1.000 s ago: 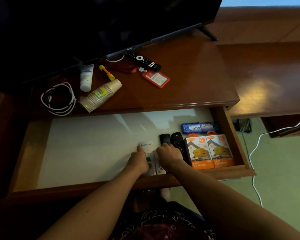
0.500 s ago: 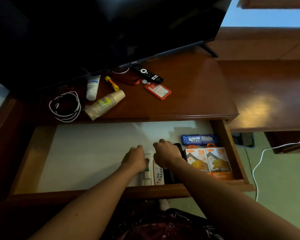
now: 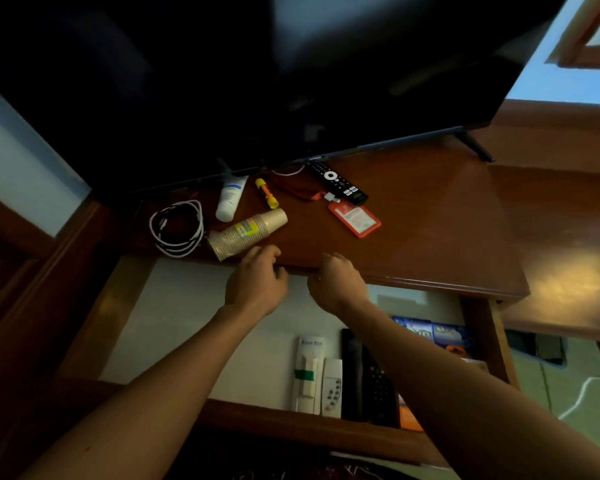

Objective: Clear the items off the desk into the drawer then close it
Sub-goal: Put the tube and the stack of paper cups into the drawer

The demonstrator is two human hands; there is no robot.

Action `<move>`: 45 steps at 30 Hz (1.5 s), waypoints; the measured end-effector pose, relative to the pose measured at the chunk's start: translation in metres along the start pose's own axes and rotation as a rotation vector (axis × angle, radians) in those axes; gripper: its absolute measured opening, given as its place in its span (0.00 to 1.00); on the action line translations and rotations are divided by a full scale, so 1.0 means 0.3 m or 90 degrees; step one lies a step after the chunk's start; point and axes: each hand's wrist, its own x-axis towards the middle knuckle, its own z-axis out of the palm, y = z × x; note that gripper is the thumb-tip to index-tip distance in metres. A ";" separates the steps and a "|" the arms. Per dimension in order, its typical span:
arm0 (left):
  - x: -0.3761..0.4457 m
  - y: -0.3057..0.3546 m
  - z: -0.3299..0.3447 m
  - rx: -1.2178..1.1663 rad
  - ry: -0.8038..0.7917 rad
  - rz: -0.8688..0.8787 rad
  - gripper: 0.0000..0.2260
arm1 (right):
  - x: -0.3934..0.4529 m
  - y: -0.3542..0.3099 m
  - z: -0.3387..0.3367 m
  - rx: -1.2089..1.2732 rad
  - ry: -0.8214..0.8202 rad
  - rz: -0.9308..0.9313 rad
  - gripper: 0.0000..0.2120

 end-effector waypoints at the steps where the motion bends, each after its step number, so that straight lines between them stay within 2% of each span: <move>1: 0.010 -0.011 -0.020 -0.003 0.024 -0.009 0.14 | 0.019 -0.014 0.002 0.024 0.001 0.001 0.06; 4: 0.060 -0.051 -0.077 -0.001 0.083 -0.032 0.13 | 0.073 -0.073 0.011 0.104 -0.008 0.017 0.06; 8: 0.162 -0.102 -0.144 0.016 0.109 -0.055 0.14 | 0.149 -0.165 0.031 0.213 -0.027 0.080 0.07; 15: 0.370 -0.122 -0.195 0.017 0.084 -0.014 0.12 | 0.274 -0.282 0.071 0.330 -0.028 0.262 0.23; 19: 0.486 -0.121 -0.219 0.009 0.047 0.004 0.11 | 0.324 -0.341 0.105 0.387 0.009 0.331 0.25; 21: 0.520 -0.135 -0.230 0.042 -0.012 -0.006 0.12 | 0.353 -0.373 0.122 0.391 0.029 0.345 0.23; 24: 0.536 -0.169 -0.238 0.058 -0.111 0.001 0.13 | 0.386 -0.416 0.143 0.395 0.058 0.361 0.26; 27: 0.543 -0.195 -0.239 0.047 -0.149 0.034 0.13 | 0.403 -0.438 0.164 0.388 0.087 0.387 0.27; 34: 0.611 -0.220 -0.216 -0.011 -0.137 0.034 0.12 | 0.413 -0.445 0.181 0.385 0.114 0.426 0.32; 38: 0.653 -0.202 -0.190 0.036 -0.097 0.062 0.09 | 0.422 -0.430 0.166 0.370 0.113 0.436 0.31; 41: 0.685 -0.171 -0.153 0.062 -0.083 0.051 0.07 | 0.407 -0.392 0.134 0.298 0.123 0.428 0.30; 45: 0.718 -0.133 -0.097 0.061 -0.107 -0.020 0.16 | 0.388 -0.325 0.097 0.196 0.133 0.402 0.29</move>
